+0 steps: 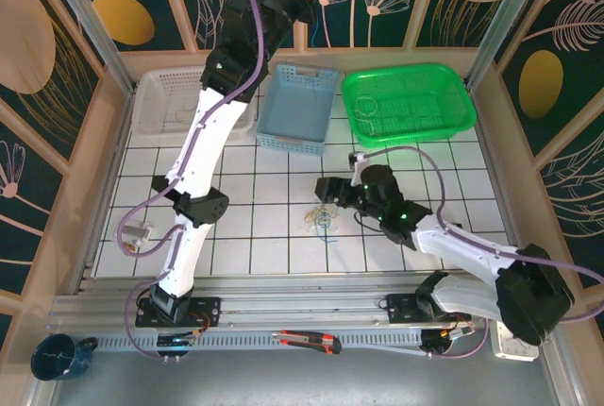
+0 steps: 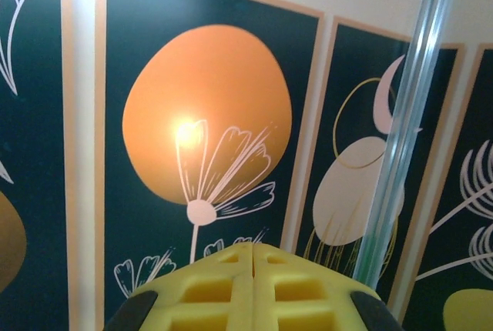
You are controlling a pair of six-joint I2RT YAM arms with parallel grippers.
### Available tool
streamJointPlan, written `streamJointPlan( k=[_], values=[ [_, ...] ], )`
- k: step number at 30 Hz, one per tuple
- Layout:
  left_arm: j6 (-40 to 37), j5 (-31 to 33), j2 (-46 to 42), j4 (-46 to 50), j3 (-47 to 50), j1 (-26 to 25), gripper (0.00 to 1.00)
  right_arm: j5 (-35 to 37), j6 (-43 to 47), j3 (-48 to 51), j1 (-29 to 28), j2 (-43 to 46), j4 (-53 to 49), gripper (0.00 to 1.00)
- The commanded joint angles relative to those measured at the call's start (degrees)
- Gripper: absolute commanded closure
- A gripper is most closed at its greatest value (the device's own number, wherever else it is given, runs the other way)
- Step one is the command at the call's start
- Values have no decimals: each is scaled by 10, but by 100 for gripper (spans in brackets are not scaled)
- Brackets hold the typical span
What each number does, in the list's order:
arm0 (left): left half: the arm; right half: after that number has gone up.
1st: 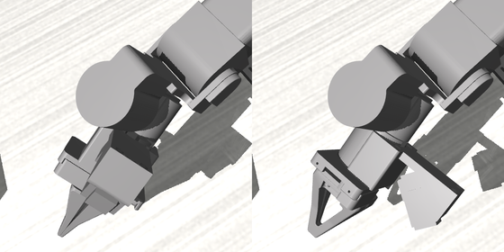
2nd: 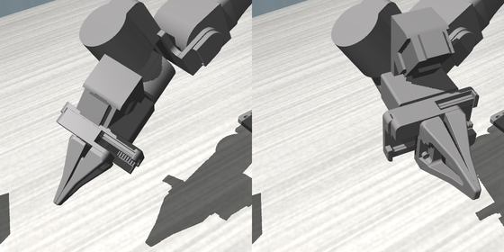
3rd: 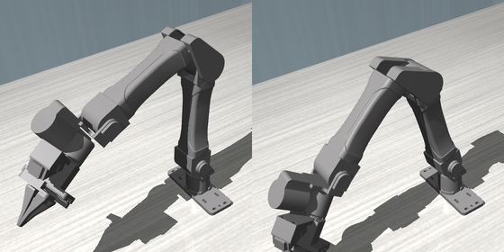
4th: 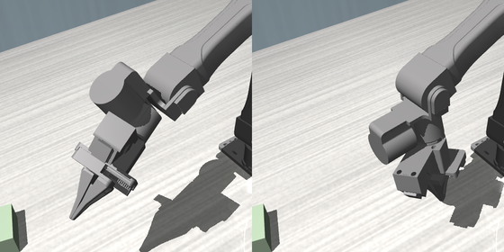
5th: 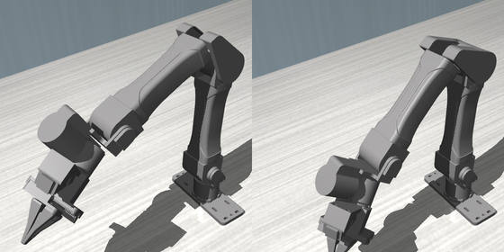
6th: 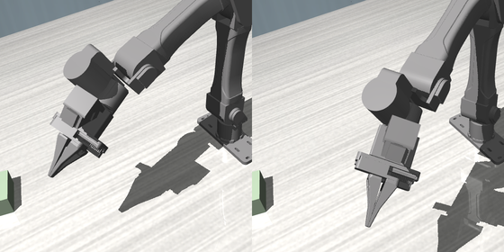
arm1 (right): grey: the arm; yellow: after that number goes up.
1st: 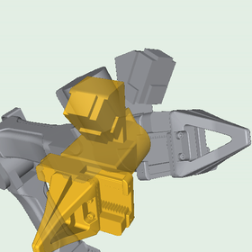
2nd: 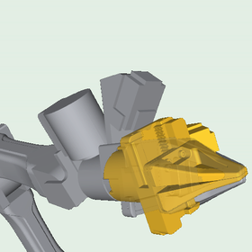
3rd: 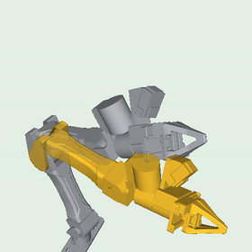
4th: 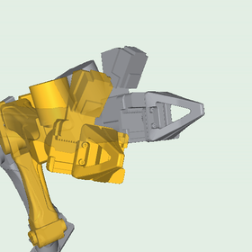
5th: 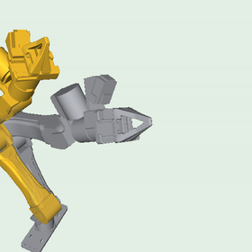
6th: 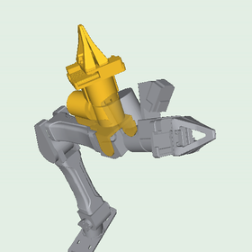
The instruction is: Untangle the cables
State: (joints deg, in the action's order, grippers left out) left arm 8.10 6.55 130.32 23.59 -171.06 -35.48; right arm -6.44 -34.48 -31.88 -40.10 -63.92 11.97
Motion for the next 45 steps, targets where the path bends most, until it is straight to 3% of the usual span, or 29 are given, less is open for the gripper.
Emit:
streamJointPlan(
  k=[1, 12, 24, 45],
  values=[
    [-13, 7, 21, -28, -13, 8, 100, -21, 19, -33, 33, 40, -64, 28],
    [-41, 24, 75, -14, -14, 26, 100, -74, 27, -99, 151, 119, -173, 27],
    [-34, 18, 123, -9, -13, 57, 100, -145, 41, -157, 263, 129, -219, 26],
    [-6, -23, 193, 27, -14, 67, 100, -189, 54, -142, 321, 132, -233, 26]
  ],
)
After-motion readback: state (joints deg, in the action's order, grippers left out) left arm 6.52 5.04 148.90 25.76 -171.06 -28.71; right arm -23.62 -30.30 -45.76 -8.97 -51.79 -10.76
